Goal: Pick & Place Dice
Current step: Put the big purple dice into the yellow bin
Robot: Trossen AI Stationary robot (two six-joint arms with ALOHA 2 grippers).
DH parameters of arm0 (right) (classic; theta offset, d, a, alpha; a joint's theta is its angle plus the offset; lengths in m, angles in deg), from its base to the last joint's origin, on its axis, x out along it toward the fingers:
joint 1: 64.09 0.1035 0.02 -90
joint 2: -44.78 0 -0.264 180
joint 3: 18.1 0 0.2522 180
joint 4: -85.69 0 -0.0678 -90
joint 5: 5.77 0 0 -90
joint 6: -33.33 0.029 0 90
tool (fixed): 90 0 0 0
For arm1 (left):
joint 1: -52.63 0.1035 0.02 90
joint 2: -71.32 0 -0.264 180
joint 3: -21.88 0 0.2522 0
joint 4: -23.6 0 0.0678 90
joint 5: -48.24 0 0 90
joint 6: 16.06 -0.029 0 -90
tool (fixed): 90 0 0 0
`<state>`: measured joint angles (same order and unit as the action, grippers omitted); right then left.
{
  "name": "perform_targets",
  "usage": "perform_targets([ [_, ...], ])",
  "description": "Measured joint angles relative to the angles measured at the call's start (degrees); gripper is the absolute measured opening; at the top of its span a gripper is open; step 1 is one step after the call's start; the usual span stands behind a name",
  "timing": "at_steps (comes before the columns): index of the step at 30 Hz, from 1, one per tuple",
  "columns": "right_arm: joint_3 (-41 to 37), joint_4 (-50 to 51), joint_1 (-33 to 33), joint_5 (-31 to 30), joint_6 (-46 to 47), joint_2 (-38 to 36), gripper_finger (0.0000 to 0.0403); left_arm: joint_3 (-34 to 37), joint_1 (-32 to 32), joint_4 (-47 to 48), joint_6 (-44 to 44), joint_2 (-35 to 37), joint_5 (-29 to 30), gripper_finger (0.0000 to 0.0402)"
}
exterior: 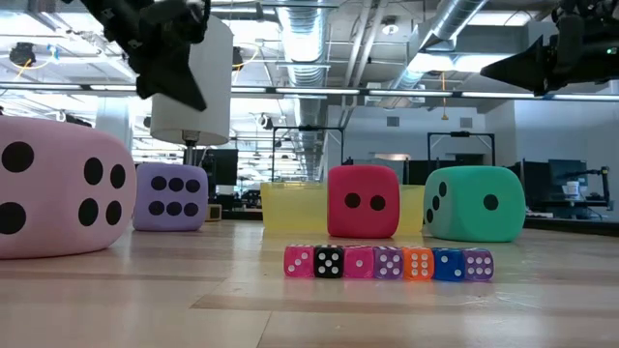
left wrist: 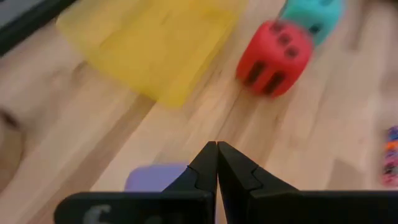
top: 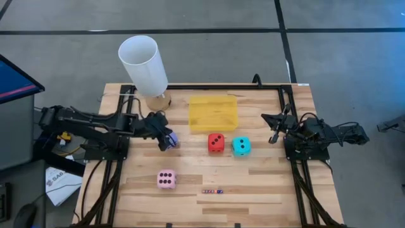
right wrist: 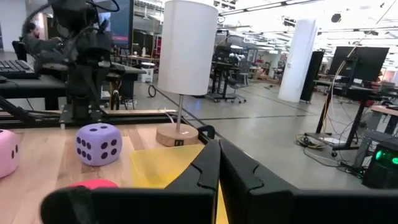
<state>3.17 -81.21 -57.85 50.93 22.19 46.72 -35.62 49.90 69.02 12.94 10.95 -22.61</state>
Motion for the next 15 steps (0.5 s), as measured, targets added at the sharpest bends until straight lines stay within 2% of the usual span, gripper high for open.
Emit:
perform_targets([
  [8, 0.0, -0.02, -0.02, 0.0, 0.0, 0.0, 0.0003, -5.31, 0.01, 14.76, 7.33, -5.82, -0.37, 0.0],
  [15, 0.0, -0.22, -0.02, -0.02, 0.02, 0.0, 0.0003, -8.04, 0.23, 18.74, 8.85, -6.36, -1.57, 0.0],
])
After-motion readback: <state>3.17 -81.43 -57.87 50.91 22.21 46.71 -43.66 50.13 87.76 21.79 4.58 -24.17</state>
